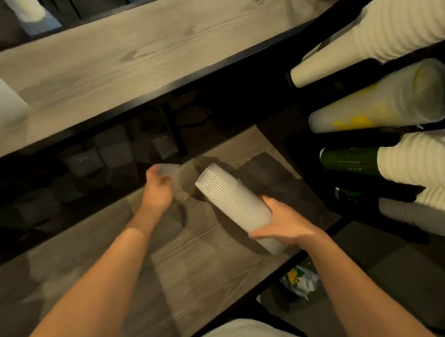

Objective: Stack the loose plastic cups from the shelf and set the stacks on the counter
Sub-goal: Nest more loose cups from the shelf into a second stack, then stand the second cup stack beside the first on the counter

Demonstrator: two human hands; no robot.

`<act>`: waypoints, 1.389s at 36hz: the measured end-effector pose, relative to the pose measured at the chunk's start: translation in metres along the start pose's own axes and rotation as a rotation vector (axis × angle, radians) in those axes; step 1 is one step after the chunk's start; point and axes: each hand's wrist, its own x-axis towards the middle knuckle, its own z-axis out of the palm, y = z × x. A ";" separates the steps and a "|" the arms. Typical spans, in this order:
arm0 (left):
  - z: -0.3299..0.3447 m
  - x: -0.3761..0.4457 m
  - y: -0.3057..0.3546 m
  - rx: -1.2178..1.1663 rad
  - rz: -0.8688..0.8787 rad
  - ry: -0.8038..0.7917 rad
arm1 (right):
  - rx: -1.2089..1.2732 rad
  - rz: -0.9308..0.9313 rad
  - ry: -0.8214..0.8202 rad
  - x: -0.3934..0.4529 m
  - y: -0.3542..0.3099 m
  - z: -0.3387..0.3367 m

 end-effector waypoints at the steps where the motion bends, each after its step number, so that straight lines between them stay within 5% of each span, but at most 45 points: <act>1: -0.005 -0.007 0.008 -0.173 -0.065 0.028 | -0.002 -0.013 -0.004 0.002 -0.002 0.001; 4: -0.027 -0.028 0.026 -0.575 -0.156 -0.065 | -0.008 -0.032 -0.023 0.003 -0.013 0.005; 7: -0.052 -0.044 0.028 -0.639 -0.114 -0.228 | -0.030 -0.065 -0.057 0.004 -0.028 0.011; 14: -0.115 -0.071 0.035 -0.117 -0.011 -0.233 | -0.226 -0.224 -0.200 -0.003 -0.076 0.015; 27: -0.170 -0.111 0.019 0.059 -0.011 -0.030 | -0.319 -0.477 -0.350 -0.009 -0.138 0.038; 33: -0.175 -0.134 0.025 0.181 0.289 0.461 | -0.365 -0.485 -0.366 -0.015 -0.154 0.035; 36: -0.188 -0.149 0.035 0.297 0.598 0.582 | -0.268 -0.460 -0.340 -0.020 -0.166 0.036; 39: -0.195 -0.161 0.051 0.753 0.816 0.294 | -0.132 -0.428 -0.316 -0.024 -0.184 0.036; 42: -0.189 -0.161 0.053 1.133 0.812 0.173 | -0.086 -0.410 -0.351 -0.028 -0.201 0.032; 45: -0.188 -0.155 0.061 1.067 0.848 0.277 | 0.007 -0.391 -0.424 -0.037 -0.213 0.017; 50: -0.189 -0.142 0.095 0.984 0.896 0.393 | 0.539 -0.361 -0.581 -0.051 -0.232 -0.025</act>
